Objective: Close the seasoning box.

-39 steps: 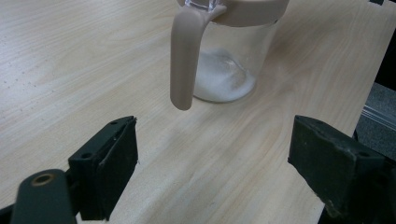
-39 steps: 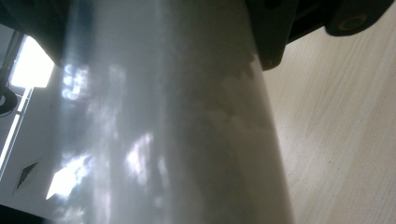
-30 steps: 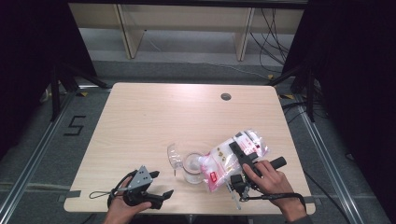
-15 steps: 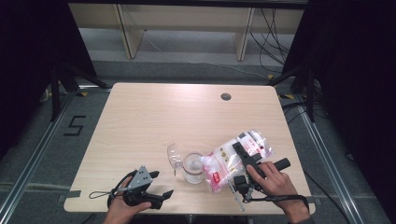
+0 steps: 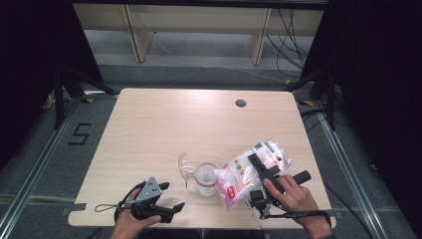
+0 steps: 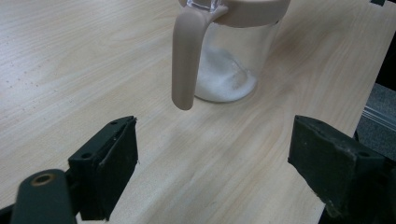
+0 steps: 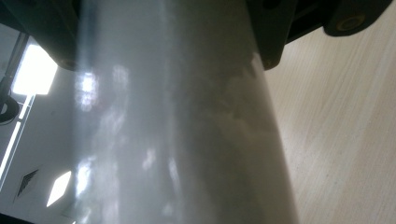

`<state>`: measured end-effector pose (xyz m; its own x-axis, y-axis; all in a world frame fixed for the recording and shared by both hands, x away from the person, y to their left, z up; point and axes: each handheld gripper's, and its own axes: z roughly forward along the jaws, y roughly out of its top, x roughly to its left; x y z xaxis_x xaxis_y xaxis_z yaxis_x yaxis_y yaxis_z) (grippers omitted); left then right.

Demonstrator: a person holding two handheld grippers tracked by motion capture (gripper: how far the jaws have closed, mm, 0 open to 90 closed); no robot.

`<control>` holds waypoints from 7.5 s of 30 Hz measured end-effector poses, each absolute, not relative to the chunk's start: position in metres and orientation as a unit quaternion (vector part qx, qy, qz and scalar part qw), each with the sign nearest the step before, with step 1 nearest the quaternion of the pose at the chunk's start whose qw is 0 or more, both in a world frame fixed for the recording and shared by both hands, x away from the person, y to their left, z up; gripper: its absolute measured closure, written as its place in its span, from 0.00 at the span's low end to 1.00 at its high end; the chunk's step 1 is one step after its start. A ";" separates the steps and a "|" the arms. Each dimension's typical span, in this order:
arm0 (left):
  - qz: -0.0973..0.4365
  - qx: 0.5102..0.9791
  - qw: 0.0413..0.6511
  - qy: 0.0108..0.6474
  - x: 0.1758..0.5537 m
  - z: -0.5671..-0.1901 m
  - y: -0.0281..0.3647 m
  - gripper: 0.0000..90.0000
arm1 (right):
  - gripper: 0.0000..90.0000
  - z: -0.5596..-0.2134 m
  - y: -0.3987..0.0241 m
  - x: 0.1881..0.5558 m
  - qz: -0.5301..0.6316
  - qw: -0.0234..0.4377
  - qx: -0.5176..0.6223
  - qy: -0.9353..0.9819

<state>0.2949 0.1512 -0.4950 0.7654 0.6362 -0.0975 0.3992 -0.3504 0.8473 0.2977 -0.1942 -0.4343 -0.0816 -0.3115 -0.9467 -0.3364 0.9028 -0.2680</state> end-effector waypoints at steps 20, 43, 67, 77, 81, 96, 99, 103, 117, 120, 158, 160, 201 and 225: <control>0.125 0.812 0.471 0.320 0.295 -0.495 0.151 0.17 | 0.61 -0.433 -0.185 0.294 0.015 0.638 -0.247 0.729; 0.126 0.812 0.471 0.321 0.294 -0.495 0.151 0.17 | 0.62 -0.432 -0.194 0.300 0.008 0.640 -0.217 0.737; 0.124 0.809 0.472 0.327 0.294 -0.495 0.150 0.17 | 0.63 -0.430 -0.193 0.291 0.010 0.641 -0.240 0.729; 0.123 0.809 0.472 0.329 0.293 -0.496 0.150 0.17 | 0.63 -0.429 -0.192 0.292 0.013 0.642 -0.240 0.728; 0.122 0.809 0.472 0.327 0.294 -0.496 0.150 0.17 | 0.63 -0.431 -0.193 0.291 0.024 0.641 -0.217 0.736; 0.121 0.810 0.472 0.328 0.294 -0.496 0.150 0.17 | 0.64 -0.434 -0.185 0.296 0.035 0.639 -0.206 0.740; 0.122 0.810 0.472 0.327 0.294 -0.496 0.150 0.17 | 0.64 -0.434 -0.185 0.297 0.033 0.637 -0.218 0.739; 0.121 0.809 0.472 0.328 0.294 -0.496 0.150 0.17 | 0.64 -0.434 -0.180 0.299 0.042 0.638 -0.221 0.736; 0.121 0.808 0.474 0.329 0.294 -0.496 0.150 0.17 | 0.64 -0.436 -0.181 0.304 0.037 0.638 -0.213 0.739; 0.121 0.809 0.473 0.328 0.294 -0.496 0.150 0.17 | 0.64 -0.434 -0.181 0.305 0.031 0.638 -0.223 0.736; 0.123 0.808 0.473 0.329 0.293 -0.495 0.151 0.17 | 0.64 -0.428 -0.198 0.291 0.024 0.645 -0.197 0.738; 0.122 0.808 0.473 0.329 0.293 -0.495 0.151 0.17 | 0.64 -0.427 -0.197 0.293 0.023 0.644 -0.212 0.734; 0.121 0.808 0.473 0.329 0.294 -0.495 0.151 0.17 | 0.66 -0.435 -0.190 0.298 0.042 0.641 -0.166 0.748; 0.119 0.804 0.479 0.331 0.293 -0.496 0.150 0.17 | 0.66 -0.430 -0.201 0.289 0.045 0.645 -0.177 0.742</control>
<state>0.2934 0.1502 -0.4957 0.7521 0.6469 -0.1257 0.4187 -0.3218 0.8492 0.2890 -0.2006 -0.4296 -0.1049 -0.2047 -0.9732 -0.3207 0.9333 -0.1617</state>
